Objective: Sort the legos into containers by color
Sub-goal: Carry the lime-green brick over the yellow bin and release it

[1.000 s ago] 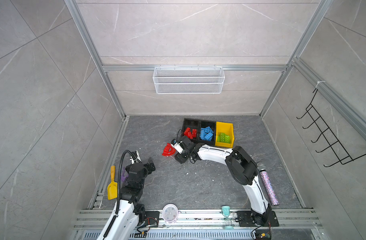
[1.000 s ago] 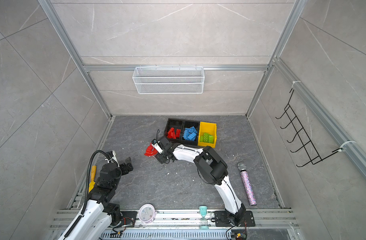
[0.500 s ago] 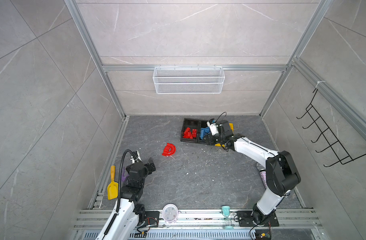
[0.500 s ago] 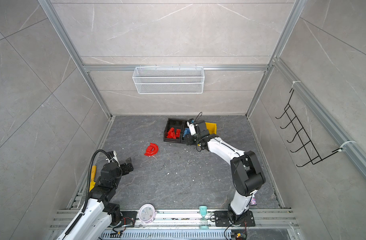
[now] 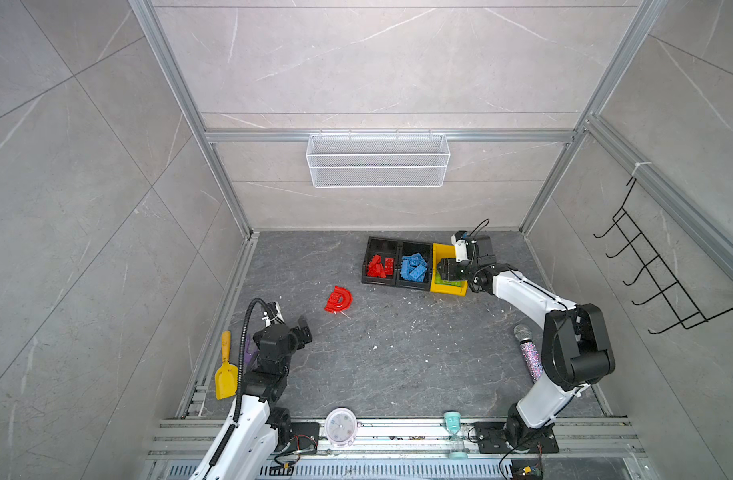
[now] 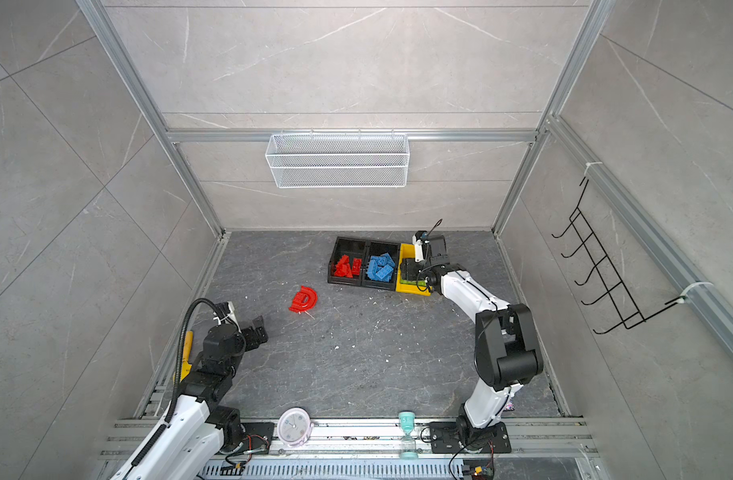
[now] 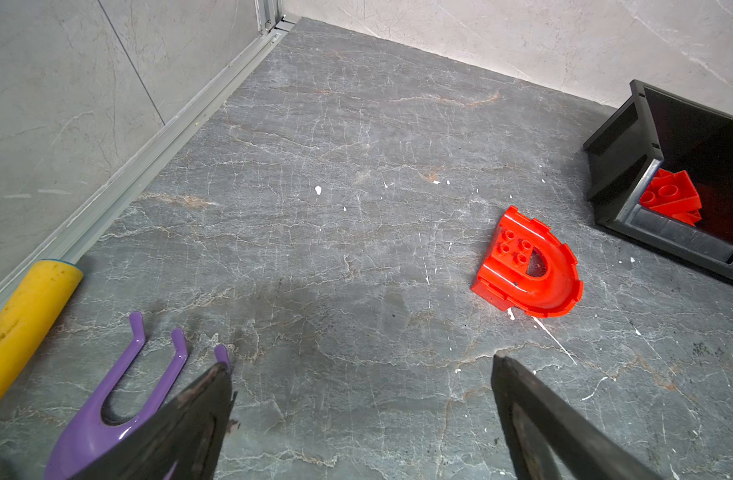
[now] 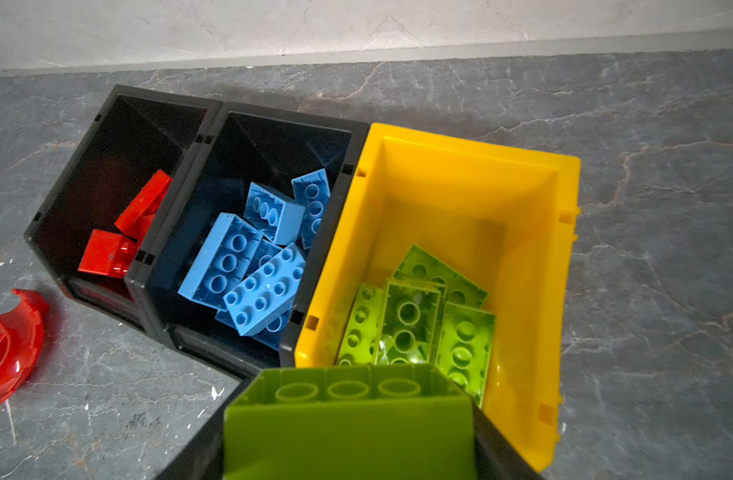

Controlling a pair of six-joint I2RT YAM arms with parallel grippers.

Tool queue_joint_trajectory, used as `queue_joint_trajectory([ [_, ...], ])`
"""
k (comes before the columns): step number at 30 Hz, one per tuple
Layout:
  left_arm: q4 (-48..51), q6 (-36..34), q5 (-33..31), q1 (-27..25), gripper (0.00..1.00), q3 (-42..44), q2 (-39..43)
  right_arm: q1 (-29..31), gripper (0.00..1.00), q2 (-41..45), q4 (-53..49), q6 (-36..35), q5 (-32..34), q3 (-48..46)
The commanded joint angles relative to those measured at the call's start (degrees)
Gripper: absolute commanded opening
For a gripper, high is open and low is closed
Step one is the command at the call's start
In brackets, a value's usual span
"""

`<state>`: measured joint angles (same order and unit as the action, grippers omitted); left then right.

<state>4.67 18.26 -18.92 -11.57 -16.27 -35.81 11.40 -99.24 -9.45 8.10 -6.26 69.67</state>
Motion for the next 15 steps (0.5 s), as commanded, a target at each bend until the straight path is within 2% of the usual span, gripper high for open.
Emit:
queue_joint_trajectory([
  [1,-1.56,0.58,0.37,0.28,0.99,-2.35,0.40,-0.97,0.59,-1.59,-1.24,1.14,0.28,2.51],
  [10,-1.59,0.55,0.51,0.29,0.99,-2.42,0.02,-1.98,0.61,-3.22,-1.36,1.07,1.47,2.55],
  [12,-1.59,0.57,0.58,0.29,0.99,-2.42,0.04,-2.04,0.68,-3.21,-1.46,1.39,1.40,2.84],
  [15,-1.55,0.59,0.58,0.24,0.99,-2.38,0.02,-2.10,0.88,-2.46,-2.03,1.48,0.56,3.05],
])
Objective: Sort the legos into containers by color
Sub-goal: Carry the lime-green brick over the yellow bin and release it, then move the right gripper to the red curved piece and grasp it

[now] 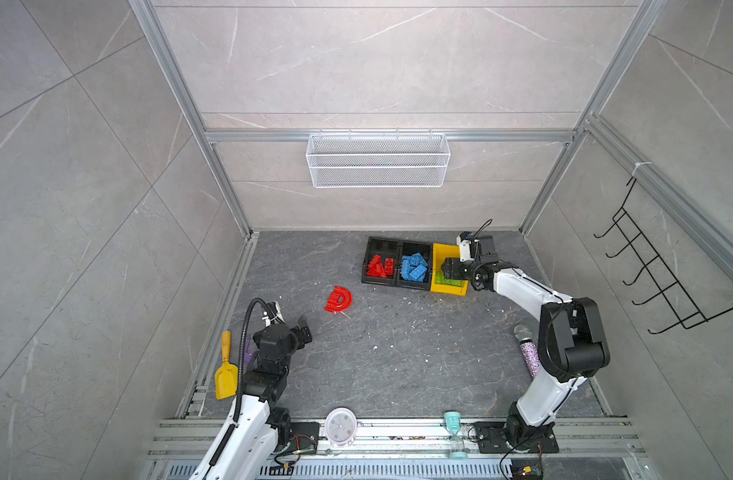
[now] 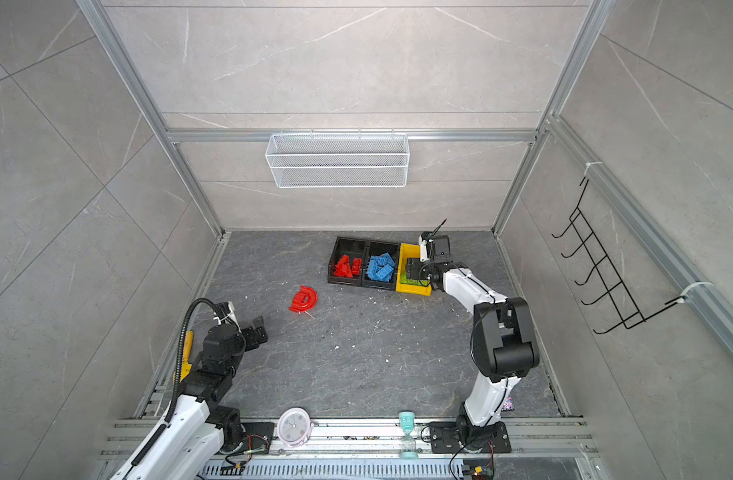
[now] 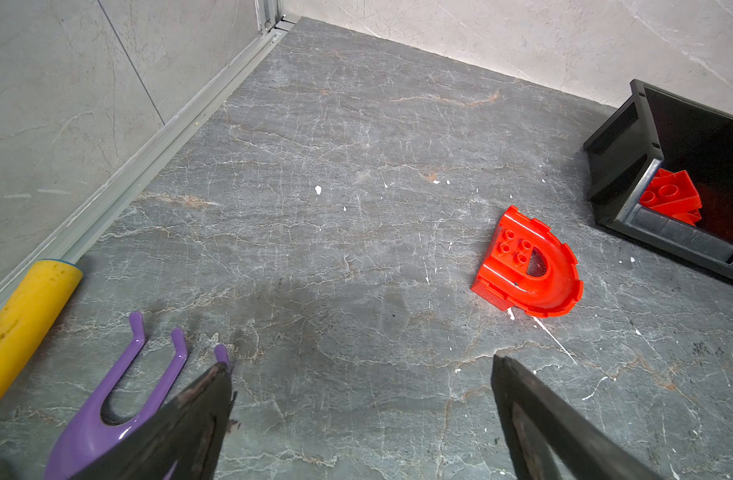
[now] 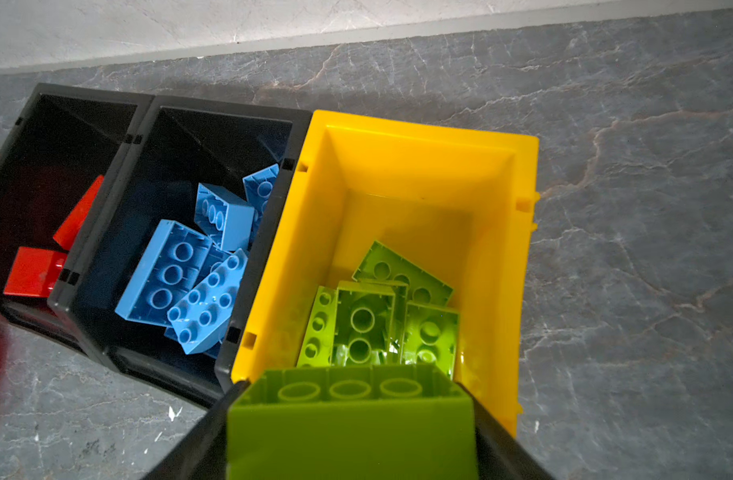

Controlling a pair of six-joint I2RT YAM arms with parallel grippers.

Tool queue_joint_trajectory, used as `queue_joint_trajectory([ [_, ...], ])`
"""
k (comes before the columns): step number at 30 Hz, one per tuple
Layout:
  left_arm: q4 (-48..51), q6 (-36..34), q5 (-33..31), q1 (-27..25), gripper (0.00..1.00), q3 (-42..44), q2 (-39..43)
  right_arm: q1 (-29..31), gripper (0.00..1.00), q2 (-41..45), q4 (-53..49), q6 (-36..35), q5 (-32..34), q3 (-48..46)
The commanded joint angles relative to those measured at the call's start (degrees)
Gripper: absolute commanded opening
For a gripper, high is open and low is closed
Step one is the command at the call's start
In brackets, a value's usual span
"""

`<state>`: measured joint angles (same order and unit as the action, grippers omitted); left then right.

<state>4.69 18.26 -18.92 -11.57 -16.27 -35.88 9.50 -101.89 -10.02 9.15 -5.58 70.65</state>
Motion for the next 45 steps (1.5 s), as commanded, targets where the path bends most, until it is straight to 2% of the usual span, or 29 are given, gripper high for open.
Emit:
queue_joint_trajectory([
  [1,-1.66,0.55,0.61,0.31,0.99,-2.43,0.11,-0.16,0.92,0.66,-1.79,0.34,0.03,2.17],
  [4,-1.61,0.58,0.54,0.28,0.99,-2.42,0.11,-0.10,0.95,3.03,-2.54,-0.36,0.65,2.05],
  [8,-1.61,0.56,0.63,0.30,0.99,-2.43,0.11,1.63,0.91,7.82,-1.41,1.14,0.02,-0.07],
  [11,-1.61,0.55,0.60,0.24,0.99,-2.38,0.11,6.72,0.84,9.49,-2.45,0.36,0.32,0.39],
  [13,-1.49,0.59,0.42,0.28,0.99,-2.35,0.43,12.55,0.78,9.26,-2.89,-0.88,0.30,1.11],
  [15,-1.35,0.68,0.24,0.28,0.99,-2.11,1.04,18.47,0.77,8.15,-1.35,-1.15,0.51,1.40],
  [17,-1.18,0.89,-0.01,0.26,0.99,-1.82,1.80,22.59,0.72,5.58,0.08,1.70,-0.20,2.93],
  [21,-0.83,1.01,-0.43,0.27,0.99,-1.34,3.29,30.33,0.71,-3.46,1.57,3.89,0.18,9.50],
  [25,-0.48,1.28,-1.02,0.28,1.00,-0.99,4.30,34.70,0.71,-13.64,1.39,5.65,1.38,17.74],
  [34,-0.02,1.64,-1.60,0.24,1.00,-0.49,6.00,36.11,0.70,-30.15,-6.36,7.74,3.03,33.17],
  [41,-0.47,1.44,-1.08,0.31,1.00,-1.12,4.09,36.76,0.70,-39.40,-13.30,6.51,2.33,45.13],
  [45,-0.56,1.34,-0.95,0.26,1.00,-1.28,3.67,37.45,0.69,-42.90,-17.76,5.24,4.48,50.44],
])
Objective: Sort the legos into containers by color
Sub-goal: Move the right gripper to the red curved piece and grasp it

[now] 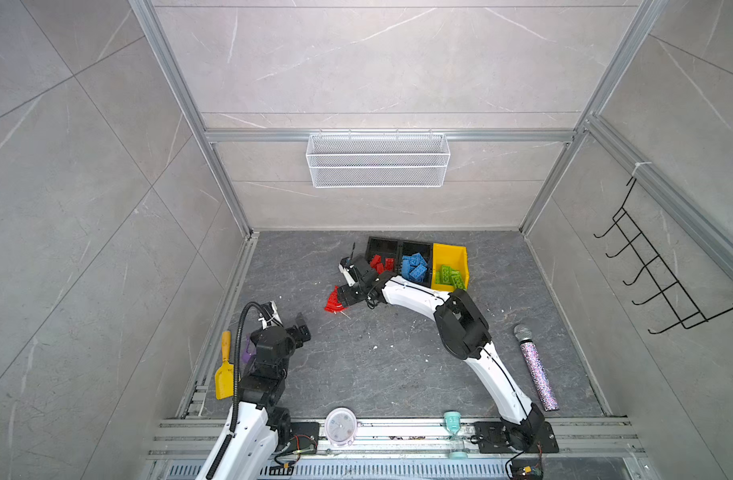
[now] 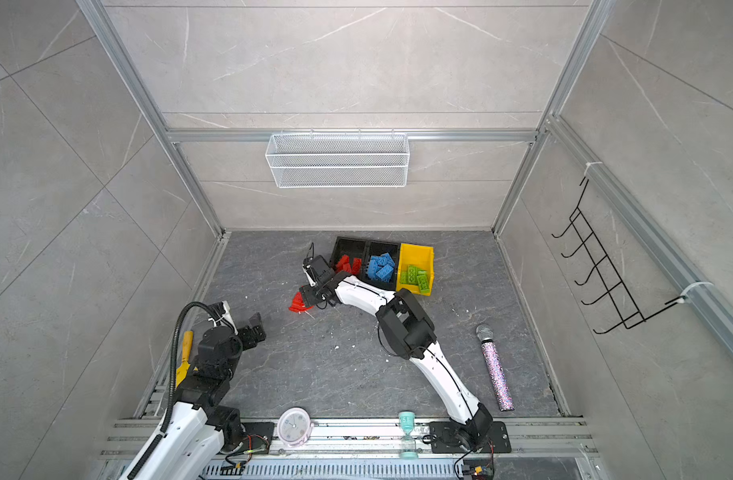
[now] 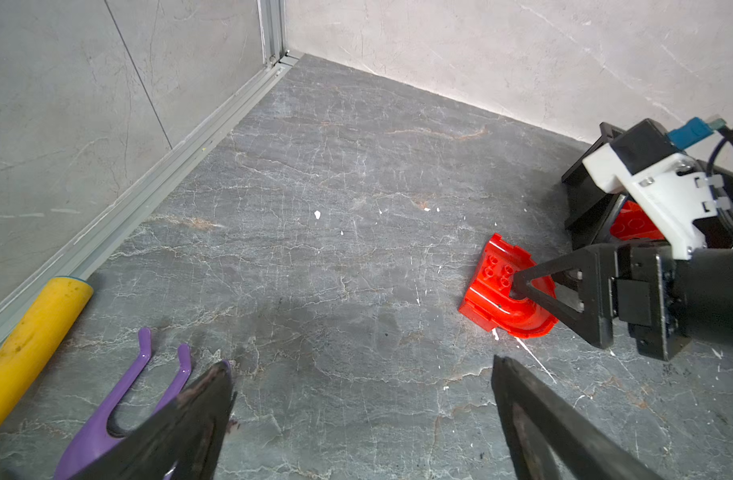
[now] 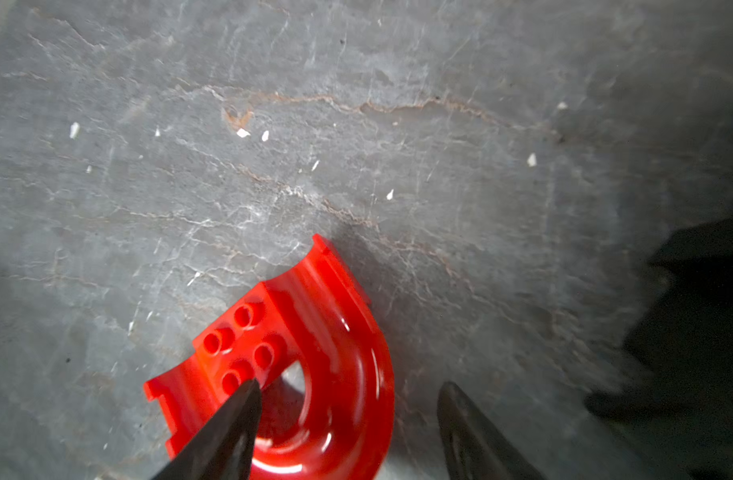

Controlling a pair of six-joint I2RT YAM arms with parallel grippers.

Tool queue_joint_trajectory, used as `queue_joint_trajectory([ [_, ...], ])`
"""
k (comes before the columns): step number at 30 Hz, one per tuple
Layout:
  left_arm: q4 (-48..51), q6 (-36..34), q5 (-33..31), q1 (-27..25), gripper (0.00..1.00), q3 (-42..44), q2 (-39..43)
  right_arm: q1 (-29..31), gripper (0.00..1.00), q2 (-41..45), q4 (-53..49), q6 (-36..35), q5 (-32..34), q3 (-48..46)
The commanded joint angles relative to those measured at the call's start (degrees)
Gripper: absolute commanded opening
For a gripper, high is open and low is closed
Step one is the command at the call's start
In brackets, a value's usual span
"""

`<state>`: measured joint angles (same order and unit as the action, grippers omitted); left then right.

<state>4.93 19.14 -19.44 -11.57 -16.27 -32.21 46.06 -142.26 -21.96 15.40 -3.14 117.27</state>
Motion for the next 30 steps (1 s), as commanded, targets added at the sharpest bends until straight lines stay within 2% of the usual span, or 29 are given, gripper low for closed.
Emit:
queue_joint_trajectory([
  [1,-0.80,0.47,-0.43,0.26,1.00,-1.23,0.08,0.89,0.67,-3.45,-7.76,-1.61,2.85,5.45],
  [4,-0.71,0.51,-0.50,0.28,1.00,-1.05,0.38,0.88,0.65,-4.27,-14.11,-4.08,5.97,8.23],
  [7,-0.71,0.53,-0.54,0.24,1.00,-1.04,0.40,0.82,0.65,-2.47,-17.99,-6.91,9.52,6.48],
  [12,-0.71,0.53,-0.52,0.26,1.00,-1.06,0.39,0.47,0.63,3.83,-16.52,-8.02,9.33,-1.00],
  [15,-0.71,0.63,-0.59,0.31,1.00,-1.05,0.48,0.41,0.66,5.63,-18.32,-7.48,10.68,-0.15],
  [19,-0.60,0.59,-0.64,0.25,1.00,-0.99,0.65,0.66,0.71,8.78,-19.56,-3.91,11.31,1.21],
  [22,-0.62,0.70,-0.67,0.26,1.00,-1.00,0.57,3.19,0.74,8.82,-21.35,0.04,12.74,4.01],
  [30,-0.24,0.77,-1.14,0.28,1.00,-0.39,2.31,7.19,0.71,-0.56,-28.51,9.01,12.30,17.12],
])
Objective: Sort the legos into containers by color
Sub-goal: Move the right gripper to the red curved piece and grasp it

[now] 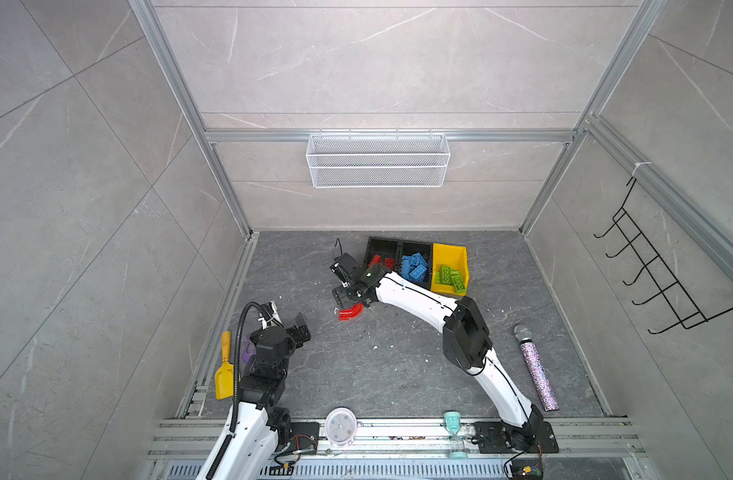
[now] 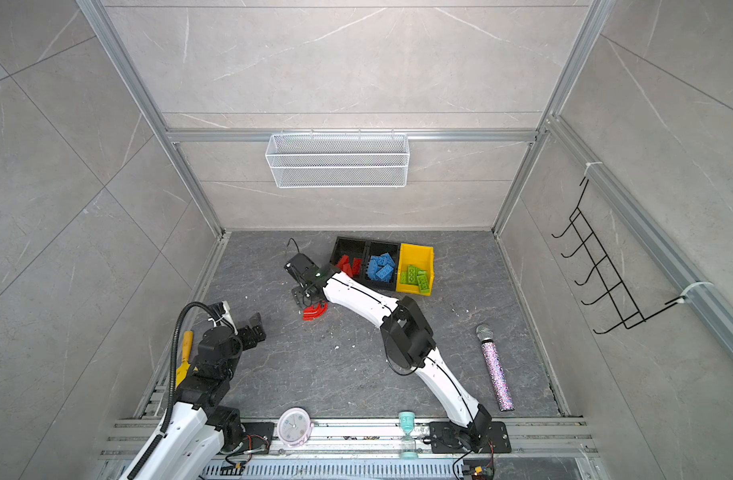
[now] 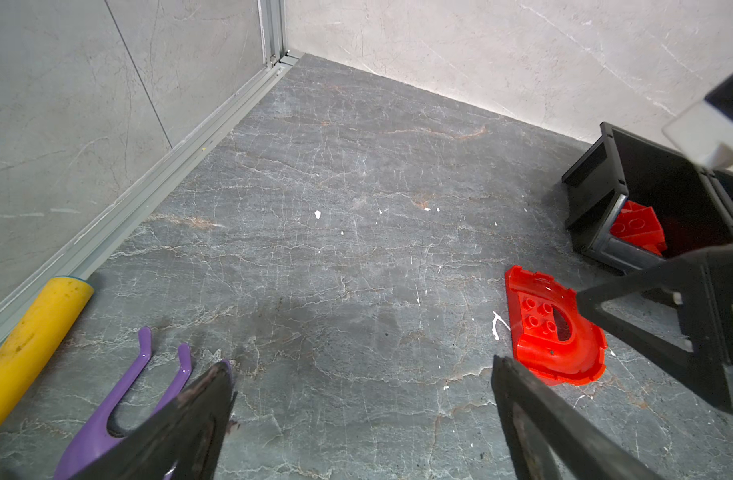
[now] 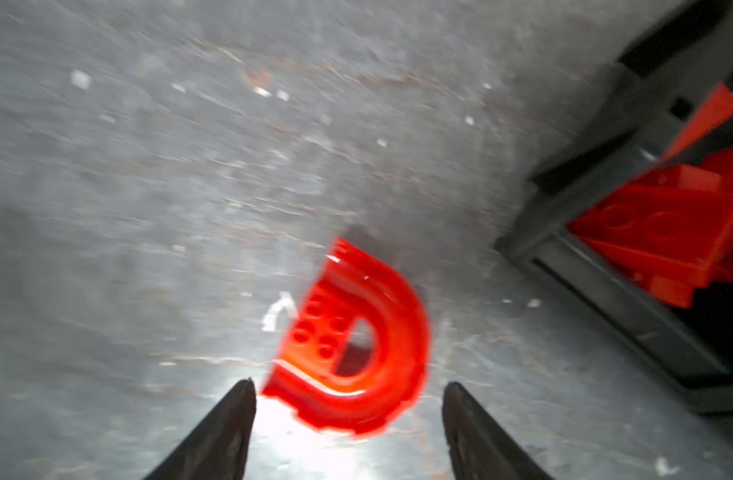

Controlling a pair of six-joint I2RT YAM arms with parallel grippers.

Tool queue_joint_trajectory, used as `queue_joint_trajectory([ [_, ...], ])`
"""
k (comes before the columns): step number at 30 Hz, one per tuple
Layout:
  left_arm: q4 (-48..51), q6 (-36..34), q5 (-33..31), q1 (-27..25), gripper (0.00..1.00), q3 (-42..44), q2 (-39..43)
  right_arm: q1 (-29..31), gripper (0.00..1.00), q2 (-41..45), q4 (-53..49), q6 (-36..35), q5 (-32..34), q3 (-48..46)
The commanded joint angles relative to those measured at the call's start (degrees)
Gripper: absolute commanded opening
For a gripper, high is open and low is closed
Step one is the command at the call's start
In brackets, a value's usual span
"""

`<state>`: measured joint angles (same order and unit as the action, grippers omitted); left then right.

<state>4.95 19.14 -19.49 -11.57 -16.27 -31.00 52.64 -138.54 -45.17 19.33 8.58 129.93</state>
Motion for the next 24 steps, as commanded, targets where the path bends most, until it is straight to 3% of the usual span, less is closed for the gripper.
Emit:
queue_joint_trajectory([
  [1,-0.14,0.85,-1.17,0.27,1.00,-0.30,1.36,0.62,0.71,-5.73,-6.63,5.77,0.80,6.60],
  [10,0.23,1.21,-1.72,0.25,1.00,-0.04,2.26,0.77,0.69,-19.66,-22.47,7.03,5.66,30.66],
  [18,0.15,1.22,-1.72,0.32,1.00,-0.23,2.00,0.87,0.64,-20.81,-21.65,7.58,4.52,29.70],
  [24,0.23,1.22,-1.77,0.26,1.00,-0.14,2.05,0.82,0.62,-21.16,-22.63,6.37,7.83,29.69],
])
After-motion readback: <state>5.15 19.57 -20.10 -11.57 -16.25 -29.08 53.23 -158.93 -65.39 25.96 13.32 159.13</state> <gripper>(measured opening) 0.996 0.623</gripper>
